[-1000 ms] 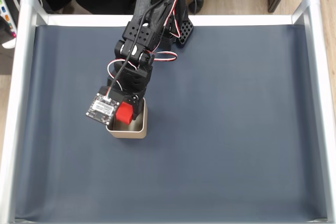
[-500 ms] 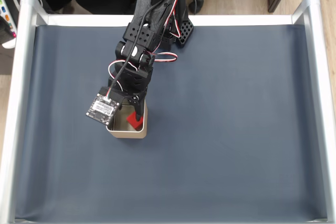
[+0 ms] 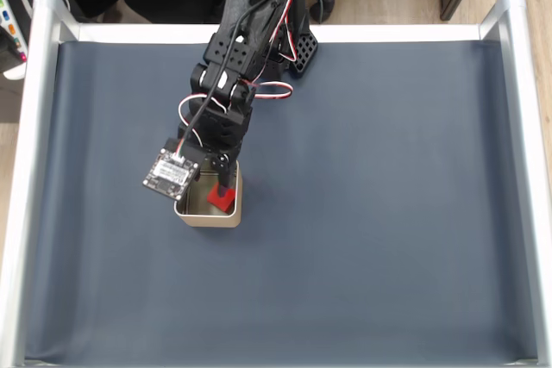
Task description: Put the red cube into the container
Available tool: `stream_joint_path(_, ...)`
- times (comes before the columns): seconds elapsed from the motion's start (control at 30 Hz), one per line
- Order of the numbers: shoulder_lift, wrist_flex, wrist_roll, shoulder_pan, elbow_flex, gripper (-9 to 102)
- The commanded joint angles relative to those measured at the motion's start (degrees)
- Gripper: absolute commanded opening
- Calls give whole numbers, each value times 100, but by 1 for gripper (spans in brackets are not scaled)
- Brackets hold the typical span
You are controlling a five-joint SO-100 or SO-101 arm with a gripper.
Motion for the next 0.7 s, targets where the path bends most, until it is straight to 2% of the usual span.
stream_joint_path(0.0, 369, -79, -88, -114, -88, 2)
stream_joint_path(0.27, 984, -35, -97, -800, -308, 0)
stream_joint_path(0.67, 1969, -158, 343, -2610, 422, 0)
